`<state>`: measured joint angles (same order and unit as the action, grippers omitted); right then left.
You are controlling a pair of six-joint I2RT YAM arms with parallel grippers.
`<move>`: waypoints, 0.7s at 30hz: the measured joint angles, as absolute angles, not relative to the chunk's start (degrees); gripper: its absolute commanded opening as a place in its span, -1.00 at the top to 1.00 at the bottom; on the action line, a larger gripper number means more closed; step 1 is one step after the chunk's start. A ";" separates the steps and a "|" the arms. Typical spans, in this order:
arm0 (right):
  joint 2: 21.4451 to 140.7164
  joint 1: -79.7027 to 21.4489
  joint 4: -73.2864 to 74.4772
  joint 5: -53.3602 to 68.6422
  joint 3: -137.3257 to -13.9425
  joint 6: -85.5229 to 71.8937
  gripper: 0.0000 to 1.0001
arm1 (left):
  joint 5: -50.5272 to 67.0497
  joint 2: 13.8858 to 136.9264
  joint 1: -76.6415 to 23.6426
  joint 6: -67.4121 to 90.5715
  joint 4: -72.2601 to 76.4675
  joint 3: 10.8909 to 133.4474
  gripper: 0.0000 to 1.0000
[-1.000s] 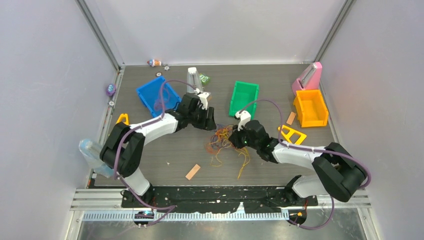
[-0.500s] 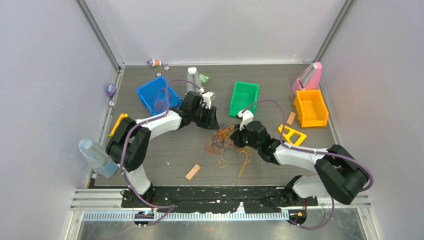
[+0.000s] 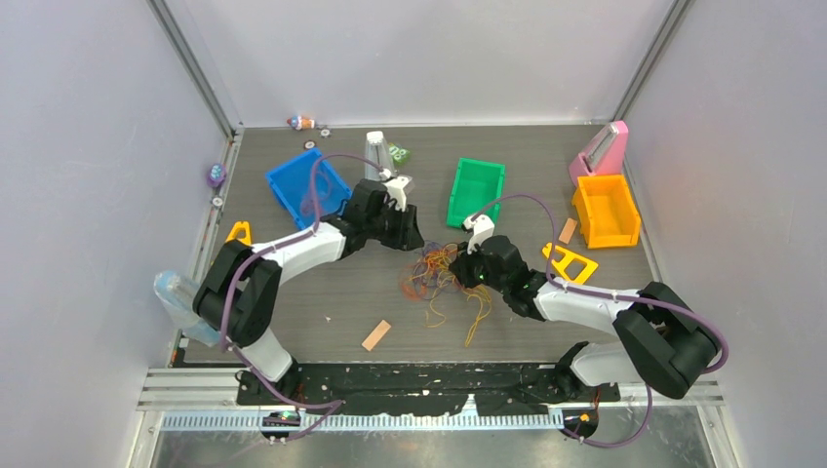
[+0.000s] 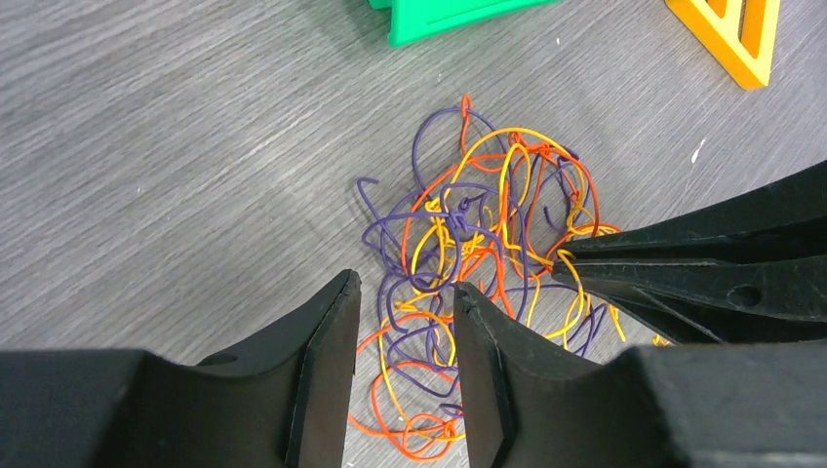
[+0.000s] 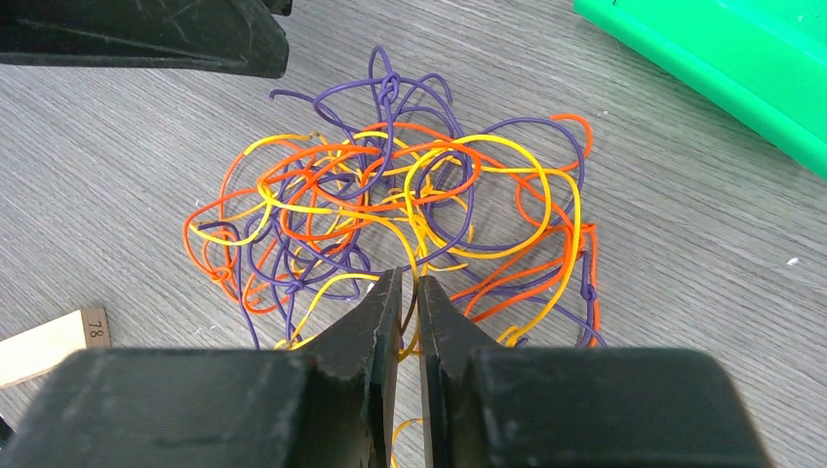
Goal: Untangle the cables
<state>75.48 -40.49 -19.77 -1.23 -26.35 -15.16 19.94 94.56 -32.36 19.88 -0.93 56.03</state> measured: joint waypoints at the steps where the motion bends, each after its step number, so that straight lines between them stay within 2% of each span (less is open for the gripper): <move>1: 75.48 -40.49 -19.77 -1.23 -26.35 -15.16 0.66 | 19.97 94.74 -32.45 19.70 -0.86 56.36 0.19; 9: 75.48 -40.49 -19.77 -1.23 -26.46 -15.16 0.66 | 20.64 99.57 -34.52 18.41 -2.52 61.08 0.26; 11: 75.50 -40.49 -19.77 -1.23 -26.46 -15.16 0.65 | 20.67 101.49 -34.92 18.39 -3.14 62.57 0.45; 14: 75.50 -40.49 -19.75 -1.28 -26.48 -15.16 0.68 | 20.86 104.22 -35.24 18.63 -4.47 64.31 0.99; 16: 75.50 -40.49 -19.68 -1.76 -26.52 -15.20 0.84 | 21.17 105.65 -35.24 18.98 -5.10 64.99 1.00; 21: 75.07 -40.56 -18.20 -7.84 -26.83 -16.23 0.89 | 20.73 105.56 -35.20 18.72 -5.96 64.79 1.00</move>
<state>75.07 -40.56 -18.20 -7.84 -26.83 -16.23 20.73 105.56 -35.20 18.72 -5.96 64.79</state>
